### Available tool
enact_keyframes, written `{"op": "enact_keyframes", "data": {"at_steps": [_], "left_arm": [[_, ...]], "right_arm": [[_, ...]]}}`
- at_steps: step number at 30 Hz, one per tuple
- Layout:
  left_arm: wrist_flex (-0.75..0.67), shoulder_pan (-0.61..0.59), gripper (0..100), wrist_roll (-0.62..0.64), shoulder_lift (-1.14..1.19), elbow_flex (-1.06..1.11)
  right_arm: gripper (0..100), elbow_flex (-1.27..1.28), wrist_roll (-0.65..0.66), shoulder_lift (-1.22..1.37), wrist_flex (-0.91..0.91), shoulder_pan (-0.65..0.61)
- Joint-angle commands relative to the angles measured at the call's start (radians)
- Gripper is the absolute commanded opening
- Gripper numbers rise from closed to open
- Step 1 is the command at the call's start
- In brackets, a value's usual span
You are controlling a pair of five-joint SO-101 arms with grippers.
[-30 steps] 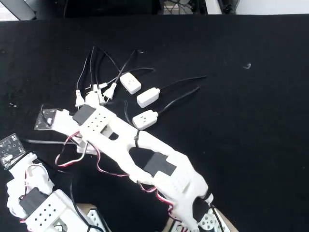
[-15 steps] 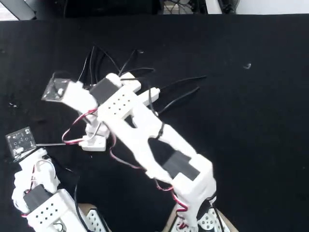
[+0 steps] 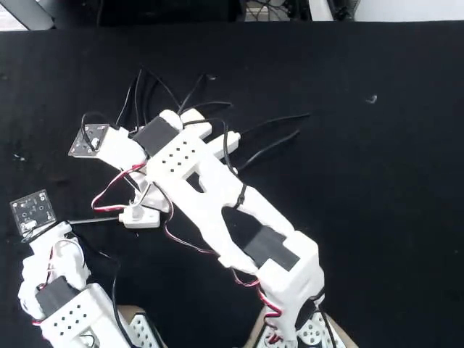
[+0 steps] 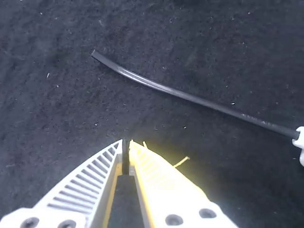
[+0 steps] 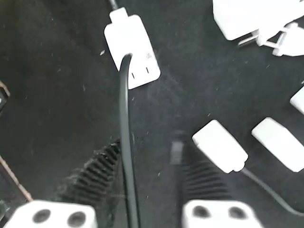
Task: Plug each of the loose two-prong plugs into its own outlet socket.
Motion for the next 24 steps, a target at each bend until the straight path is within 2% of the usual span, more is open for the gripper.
{"op": "enact_keyframes", "data": {"at_steps": [1,6,12,16,20,22,24], "left_arm": [[0.005,0.005,3,-0.012,-0.012,0.018],[0.005,0.005,3,-0.012,-0.012,0.019],[0.005,0.005,3,-0.012,-0.012,0.019],[0.005,0.005,3,-0.012,-0.012,0.019],[0.005,-0.008,3,-0.009,-0.012,0.016],[0.005,-0.024,3,-0.008,-0.012,0.016],[0.005,-0.027,3,-0.008,-0.012,0.016]], "right_arm": [[1.0,-0.090,0.011,-0.137,0.034,0.021],[1.1,-0.113,0.028,-0.315,0.035,0.149],[1.1,-0.022,0.080,-0.397,0.037,0.318],[3.7,0.002,0.078,-0.412,0.037,0.278],[23.8,-0.156,0.034,-0.460,0.037,0.292],[27.9,-0.213,0.026,-0.484,0.041,0.192],[25.7,-0.189,0.066,-0.504,0.041,0.055]]}}
